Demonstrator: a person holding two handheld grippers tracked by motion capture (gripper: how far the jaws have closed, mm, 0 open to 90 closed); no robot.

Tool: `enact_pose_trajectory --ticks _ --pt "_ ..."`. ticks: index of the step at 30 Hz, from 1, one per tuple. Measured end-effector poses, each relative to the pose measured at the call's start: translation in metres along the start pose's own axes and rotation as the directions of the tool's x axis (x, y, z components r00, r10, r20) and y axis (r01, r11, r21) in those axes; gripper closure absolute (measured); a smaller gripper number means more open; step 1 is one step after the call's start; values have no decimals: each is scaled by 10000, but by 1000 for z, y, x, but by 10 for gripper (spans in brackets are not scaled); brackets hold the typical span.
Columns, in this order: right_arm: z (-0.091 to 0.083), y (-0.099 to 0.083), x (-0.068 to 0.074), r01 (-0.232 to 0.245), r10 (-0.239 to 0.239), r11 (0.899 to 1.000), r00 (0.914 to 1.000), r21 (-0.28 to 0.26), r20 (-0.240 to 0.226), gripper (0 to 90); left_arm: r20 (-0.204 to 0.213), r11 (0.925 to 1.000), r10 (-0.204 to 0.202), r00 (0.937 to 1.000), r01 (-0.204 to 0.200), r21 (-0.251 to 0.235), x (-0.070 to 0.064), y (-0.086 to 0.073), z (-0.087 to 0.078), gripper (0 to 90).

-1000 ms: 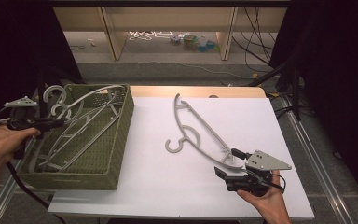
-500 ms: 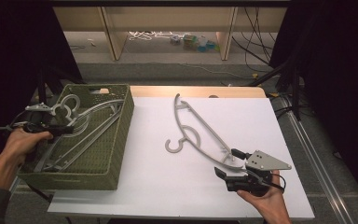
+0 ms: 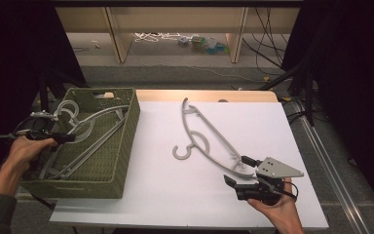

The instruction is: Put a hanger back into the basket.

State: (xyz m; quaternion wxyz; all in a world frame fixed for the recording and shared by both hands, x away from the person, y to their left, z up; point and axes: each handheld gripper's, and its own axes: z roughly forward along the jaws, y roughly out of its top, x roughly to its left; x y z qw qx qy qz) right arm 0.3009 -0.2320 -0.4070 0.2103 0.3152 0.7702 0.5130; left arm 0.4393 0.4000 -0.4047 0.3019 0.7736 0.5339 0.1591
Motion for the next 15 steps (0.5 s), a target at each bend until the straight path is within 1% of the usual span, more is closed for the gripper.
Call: enact_pose_trajectory --ticks 3,5,7,8,9,11,12,13,14,15 --pt "0 0 0 2 -1 10000 10000 -88 33 170 -312 9998 -200 9993 197 -91 2 0 -3 642" --pt "1 0 0 -10 11 9999 10000 -125 54 170 -615 9985 -470 9970 452 -309 3 1 -7 591" --pt "1 0 0 -5 5 10000 10000 -91 75 170 -702 9958 -704 9950 660 -630 5 2 -13 554" --pt "1 0 -1 -4 5 10000 10000 -84 73 170 -727 9954 -737 9946 690 -661 5 3 -18 536" --pt "1 -1 0 -10 10 10000 10000 -86 79 170 -885 9943 -789 9929 720 -788 5 4 -22 513" --pt "1 0 0 -8 9 9999 10000 -119 80 170 -1069 9869 -1100 9882 958 -1297 2 7 -30 453" --pt "1 0 0 -7 8 9999 10000 -117 82 170 -1133 9891 -876 9897 729 -1277 1 7 -37 441" --pt "1 0 0 -5 6 9999 10000 -122 89 169 -1126 9857 -931 9893 756 -1505 -2 8 -42 420" --pt "1 0 0 -13 14 9999 10000 -103 93 169 -1160 9792 -1049 9877 823 -1853 -7 8 -47 402" --pt "0 0 -1 2 -2 10000 10000 -24 49 169 -1158 9691 -1206 9859 917 -2292 -13 9 -50 381"
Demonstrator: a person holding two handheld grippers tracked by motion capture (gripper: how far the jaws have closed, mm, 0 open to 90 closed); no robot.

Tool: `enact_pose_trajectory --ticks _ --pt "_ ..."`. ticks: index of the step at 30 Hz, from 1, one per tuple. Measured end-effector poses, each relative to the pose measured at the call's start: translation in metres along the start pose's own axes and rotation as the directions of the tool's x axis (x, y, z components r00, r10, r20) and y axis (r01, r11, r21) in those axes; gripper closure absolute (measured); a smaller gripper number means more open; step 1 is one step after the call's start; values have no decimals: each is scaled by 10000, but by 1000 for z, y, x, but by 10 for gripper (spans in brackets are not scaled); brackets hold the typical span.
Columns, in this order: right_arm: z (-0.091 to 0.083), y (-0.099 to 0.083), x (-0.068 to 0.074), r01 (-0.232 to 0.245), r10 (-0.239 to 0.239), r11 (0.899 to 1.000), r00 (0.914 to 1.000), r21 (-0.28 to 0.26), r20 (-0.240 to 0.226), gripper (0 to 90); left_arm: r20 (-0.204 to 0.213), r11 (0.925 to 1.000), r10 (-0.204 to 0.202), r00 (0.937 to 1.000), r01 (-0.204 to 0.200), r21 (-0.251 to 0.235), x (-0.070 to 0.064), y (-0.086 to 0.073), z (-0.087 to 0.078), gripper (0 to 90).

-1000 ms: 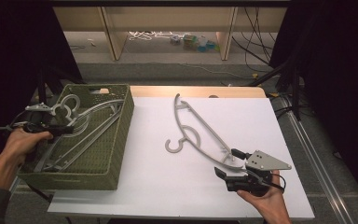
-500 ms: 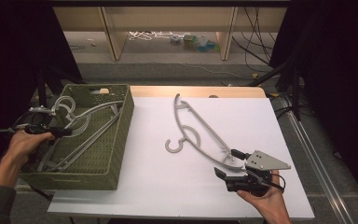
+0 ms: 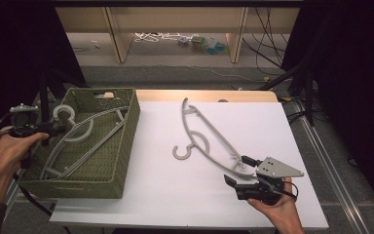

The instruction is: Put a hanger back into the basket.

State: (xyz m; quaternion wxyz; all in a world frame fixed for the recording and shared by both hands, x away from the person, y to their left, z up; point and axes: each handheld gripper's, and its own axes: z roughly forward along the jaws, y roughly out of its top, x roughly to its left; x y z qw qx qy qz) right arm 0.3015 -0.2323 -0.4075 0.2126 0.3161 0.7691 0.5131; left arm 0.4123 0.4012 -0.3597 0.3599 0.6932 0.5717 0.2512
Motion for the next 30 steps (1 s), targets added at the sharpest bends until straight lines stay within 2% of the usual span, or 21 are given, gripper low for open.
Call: enact_pose_trajectory --ticks 2,4,5,7,9,10,13,14,17,18,22,23,24,25,27,30 --pt "0 0 0 -25 25 10000 10000 -16 10 169 109 9994 100 9999 -96 -320 -7 0 -10 351" --pt "-1 0 -1 -22 20 9998 10000 176 95 168 266 9973 -163 9995 181 -707 -15 -1 -20 331" --pt "0 -1 -1 -53 53 10000 10000 -18 53 168 409 9956 -273 9988 309 -886 -20 -1 -25 311" --pt "1 -1 -1 -73 74 9998 10000 -204 28 168 725 9907 -378 9966 469 -1279 -30 -1 -35 273" --pt "0 -1 1 -174 175 9998 9998 -49 28 168 1322 9836 -359 9906 584 -1709 -42 0 -45 264" --pt "0 0 0 -14 15 10000 10000 -61 22 168 1587 9786 -409 9865 716 -1930 -49 0 -50 261" --pt "0 0 0 -49 49 10000 10000 -18 -29 167 2208 9697 -242 9750 766 -2321 -72 -2 -60 228" --pt "1 -1 -1 -35 35 10000 10000 -44 1 167 2326 9679 -164 9724 738 -2404 -80 -3 -62 224" --pt "1 -1 -1 -60 61 10000 10000 -61 48 166 2822 9674 271 9590 459 -2490 -105 -9 -65 198" --pt "2 -1 -1 -86 88 9999 9999 -145 88 165 3036 9667 445 9518 356 -2535 -113 -11 -65 196" --pt "1 -1 -1 -153 154 9998 9999 -136 30 166 3539 9605 732 9324 296 -2765 -139 -21 -63 191" --pt "1 -1 0 -240 240 9997 9997 -101 -20 165 3603 9552 768 9297 350 -2938 -145 -23 -62 190" --pt "1 -1 0 -293 292 9996 9995 -33 -111 165 3537 9473 1161 9281 36 -3202 -149 -24 -60 189" --pt "1 -1 0 -295 295 9996 9995 4 -97 165 3720 9540 1020 9226 153 -2995 -156 -28 -60 188" --pt "1 -2 0 -285 284 9996 9995 -90 -118 165 3786 9506 1185 9179 53 -3103 -166 -33 -59 188" --pt "1 -2 -1 -279 278 9996 9996 -91 -107 165 4111 9441 1252 9030 189 -3291 -180 -42 -56 188"
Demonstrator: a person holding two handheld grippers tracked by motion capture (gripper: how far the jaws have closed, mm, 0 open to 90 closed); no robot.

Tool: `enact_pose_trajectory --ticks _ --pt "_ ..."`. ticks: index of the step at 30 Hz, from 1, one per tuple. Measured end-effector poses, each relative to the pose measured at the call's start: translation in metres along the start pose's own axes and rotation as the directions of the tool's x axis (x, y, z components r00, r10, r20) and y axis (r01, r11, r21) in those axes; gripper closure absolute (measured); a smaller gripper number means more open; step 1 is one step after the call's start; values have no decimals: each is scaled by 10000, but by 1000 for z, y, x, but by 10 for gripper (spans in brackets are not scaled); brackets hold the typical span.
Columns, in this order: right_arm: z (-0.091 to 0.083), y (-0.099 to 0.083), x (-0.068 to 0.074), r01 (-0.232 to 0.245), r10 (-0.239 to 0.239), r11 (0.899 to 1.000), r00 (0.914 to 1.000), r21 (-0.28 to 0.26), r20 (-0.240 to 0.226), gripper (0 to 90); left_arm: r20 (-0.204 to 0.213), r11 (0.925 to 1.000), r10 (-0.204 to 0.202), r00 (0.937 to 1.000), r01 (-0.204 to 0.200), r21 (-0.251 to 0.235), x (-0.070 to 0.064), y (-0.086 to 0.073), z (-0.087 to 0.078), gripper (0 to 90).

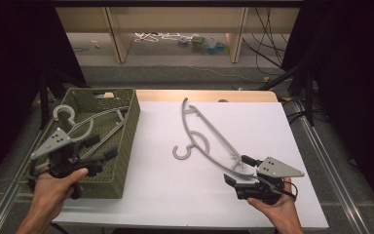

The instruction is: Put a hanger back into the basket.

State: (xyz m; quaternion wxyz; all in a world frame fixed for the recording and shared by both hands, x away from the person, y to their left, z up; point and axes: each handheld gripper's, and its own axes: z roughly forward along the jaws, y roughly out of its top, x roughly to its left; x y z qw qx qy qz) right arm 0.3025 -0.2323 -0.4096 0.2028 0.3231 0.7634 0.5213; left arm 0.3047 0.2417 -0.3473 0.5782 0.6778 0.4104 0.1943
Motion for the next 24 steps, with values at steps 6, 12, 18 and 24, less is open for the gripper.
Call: enact_pose_trajectory --ticks 6,12,18,24 --pt "2 -1 1 -32 32 10000 10000 -60 -1 165 402 10000 -12 9992 15 -73 -17 -25 13 208" --pt "3 -1 2 -16 16 10000 10000 8 -49 165 674 9976 367 9971 -405 565 -26 -47 28 209" --pt "5 -3 2 8 -8 10000 10000 -29 -99 165 920 9944 723 9931 -789 707 -36 -63 40 208" --pt "6 -4 3 39 -36 9998 9998 174 -190 165 955 9952 907 9913 -938 285 -39 -71 40 207"
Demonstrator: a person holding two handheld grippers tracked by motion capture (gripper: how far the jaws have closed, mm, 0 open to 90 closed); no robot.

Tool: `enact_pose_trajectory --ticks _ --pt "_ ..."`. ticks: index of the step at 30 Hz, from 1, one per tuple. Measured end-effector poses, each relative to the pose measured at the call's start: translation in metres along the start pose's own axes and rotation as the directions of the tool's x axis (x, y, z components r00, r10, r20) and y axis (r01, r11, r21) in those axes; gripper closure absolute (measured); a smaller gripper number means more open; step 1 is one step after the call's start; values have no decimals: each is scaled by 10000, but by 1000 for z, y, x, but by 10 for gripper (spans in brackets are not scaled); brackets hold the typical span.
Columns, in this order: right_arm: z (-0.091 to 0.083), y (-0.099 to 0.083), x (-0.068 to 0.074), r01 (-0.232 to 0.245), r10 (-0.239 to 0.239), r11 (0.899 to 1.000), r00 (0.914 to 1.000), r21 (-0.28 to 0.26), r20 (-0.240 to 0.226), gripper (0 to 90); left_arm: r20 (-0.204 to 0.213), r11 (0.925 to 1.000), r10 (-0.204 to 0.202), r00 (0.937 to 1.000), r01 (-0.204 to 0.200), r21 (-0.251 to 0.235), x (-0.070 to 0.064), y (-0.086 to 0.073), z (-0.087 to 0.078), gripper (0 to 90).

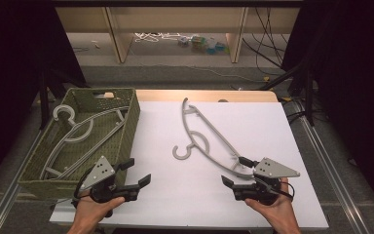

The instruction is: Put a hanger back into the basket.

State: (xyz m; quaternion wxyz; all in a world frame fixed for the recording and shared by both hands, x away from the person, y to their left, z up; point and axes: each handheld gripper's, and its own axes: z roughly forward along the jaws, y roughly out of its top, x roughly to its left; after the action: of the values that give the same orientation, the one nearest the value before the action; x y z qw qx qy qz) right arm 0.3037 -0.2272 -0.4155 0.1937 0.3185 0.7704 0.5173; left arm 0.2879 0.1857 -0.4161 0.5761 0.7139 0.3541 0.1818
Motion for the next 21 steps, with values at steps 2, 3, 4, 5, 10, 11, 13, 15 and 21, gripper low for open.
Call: enact_pose_trajectory --ticks 2,3,4,5,10,11,13,15,21 --pt "1 0 0 35 -34 10000 10000 40 -25 165 -33 9994 348 9994 -348 -20 0 -2 0 207" --pt "1 0 0 27 -26 10000 10000 52 -24 164 -63 9990 437 9990 -437 -47 0 -3 1 207" --pt "2 0 -1 168 -168 9999 9999 -27 26 161 -94 9992 411 9991 -410 33 0 -4 1 207" --pt "3 1 -1 114 -114 9999 9999 78 -4 161 -105 9992 401 9991 -401 47 0 -5 1 206" --pt "14 5 -5 402 -390 9964 9991 748 -169 160 -124 9985 540 9985 -539 74 -1 -10 1 201" --pt "18 7 -7 495 -473 9936 9986 1017 -242 161 -113 9985 535 9985 -534 128 -1 -11 2 201" --pt "27 9 -11 710 -663 9859 9971 1518 -362 162 -18 9985 550 9985 -550 75 -1 -12 3 201" --pt "38 9 -15 853 -756 9716 9958 2208 -521 165 -37 9984 564 9984 -564 85 -2 -13 3 201" --pt "74 9 -27 1006 -860 9344 9946 3419 -576 212 54 9981 600 9982 -601 114 -2 -14 4 198"
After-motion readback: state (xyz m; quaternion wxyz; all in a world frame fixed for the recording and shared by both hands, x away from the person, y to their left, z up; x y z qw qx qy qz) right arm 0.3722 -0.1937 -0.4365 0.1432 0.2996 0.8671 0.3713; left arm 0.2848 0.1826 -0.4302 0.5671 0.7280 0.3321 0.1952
